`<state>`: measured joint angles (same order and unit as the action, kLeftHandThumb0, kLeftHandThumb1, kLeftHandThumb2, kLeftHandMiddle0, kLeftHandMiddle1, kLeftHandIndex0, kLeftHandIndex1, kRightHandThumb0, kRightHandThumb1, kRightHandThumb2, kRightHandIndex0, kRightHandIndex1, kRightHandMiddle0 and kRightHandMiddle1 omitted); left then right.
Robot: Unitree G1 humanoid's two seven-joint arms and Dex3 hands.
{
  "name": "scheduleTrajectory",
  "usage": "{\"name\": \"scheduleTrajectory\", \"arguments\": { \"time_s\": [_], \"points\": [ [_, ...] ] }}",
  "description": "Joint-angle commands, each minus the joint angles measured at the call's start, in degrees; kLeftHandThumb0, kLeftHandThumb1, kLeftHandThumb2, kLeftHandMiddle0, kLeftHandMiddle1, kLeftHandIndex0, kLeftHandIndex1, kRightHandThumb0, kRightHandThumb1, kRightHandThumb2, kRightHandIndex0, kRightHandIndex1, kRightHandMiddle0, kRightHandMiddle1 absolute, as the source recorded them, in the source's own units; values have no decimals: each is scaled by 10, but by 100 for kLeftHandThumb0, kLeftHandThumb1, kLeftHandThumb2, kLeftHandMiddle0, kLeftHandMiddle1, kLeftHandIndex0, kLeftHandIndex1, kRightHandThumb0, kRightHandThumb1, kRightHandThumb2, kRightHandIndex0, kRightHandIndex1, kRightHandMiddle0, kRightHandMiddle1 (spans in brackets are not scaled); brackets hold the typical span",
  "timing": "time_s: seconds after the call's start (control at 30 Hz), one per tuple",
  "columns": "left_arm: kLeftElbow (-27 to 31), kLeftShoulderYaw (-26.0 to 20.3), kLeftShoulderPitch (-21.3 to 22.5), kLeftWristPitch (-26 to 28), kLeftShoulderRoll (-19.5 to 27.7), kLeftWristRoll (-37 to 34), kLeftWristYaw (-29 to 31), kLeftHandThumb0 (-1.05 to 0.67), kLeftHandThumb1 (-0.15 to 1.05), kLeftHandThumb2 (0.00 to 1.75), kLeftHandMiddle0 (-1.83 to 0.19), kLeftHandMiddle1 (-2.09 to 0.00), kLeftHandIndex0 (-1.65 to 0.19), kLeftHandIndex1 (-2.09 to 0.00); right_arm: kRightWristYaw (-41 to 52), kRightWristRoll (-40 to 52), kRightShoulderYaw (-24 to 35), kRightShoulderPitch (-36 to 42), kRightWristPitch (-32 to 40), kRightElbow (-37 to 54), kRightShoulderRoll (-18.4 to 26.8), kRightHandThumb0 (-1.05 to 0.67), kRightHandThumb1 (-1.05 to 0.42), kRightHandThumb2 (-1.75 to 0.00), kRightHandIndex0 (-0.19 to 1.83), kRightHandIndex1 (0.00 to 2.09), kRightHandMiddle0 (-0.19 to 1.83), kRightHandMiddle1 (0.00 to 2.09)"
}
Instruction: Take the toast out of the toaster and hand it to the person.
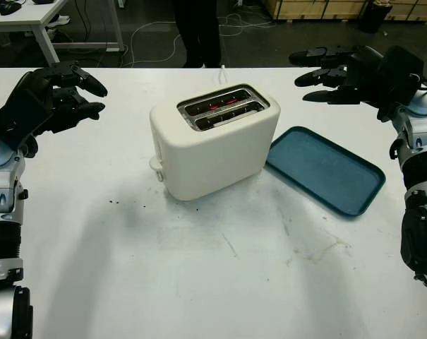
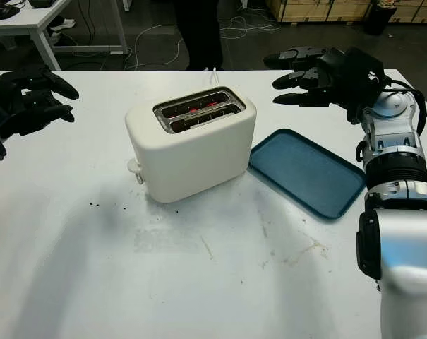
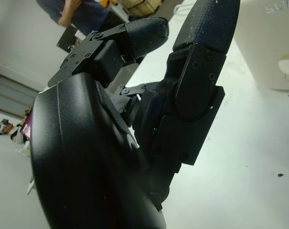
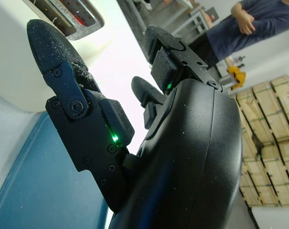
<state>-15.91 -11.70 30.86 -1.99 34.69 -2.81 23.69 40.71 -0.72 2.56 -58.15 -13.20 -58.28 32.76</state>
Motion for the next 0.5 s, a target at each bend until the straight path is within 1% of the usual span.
{"name": "scheduleTrajectory", "arguments": {
  "time_s": [0.0,0.47],
  "points": [
    [-1,0,8,-6,1,-1,-5,-105,87,0,-65,-133,-59,-118,-1,1,1,5,1,5,3,-84,-70,0,25,74,58,0],
    [-2,2,8,-6,2,2,-9,-105,88,0,-65,-133,-59,-119,-8,-4,-1,7,-4,7,5,-85,-70,0,28,71,59,1]
  ]
}}
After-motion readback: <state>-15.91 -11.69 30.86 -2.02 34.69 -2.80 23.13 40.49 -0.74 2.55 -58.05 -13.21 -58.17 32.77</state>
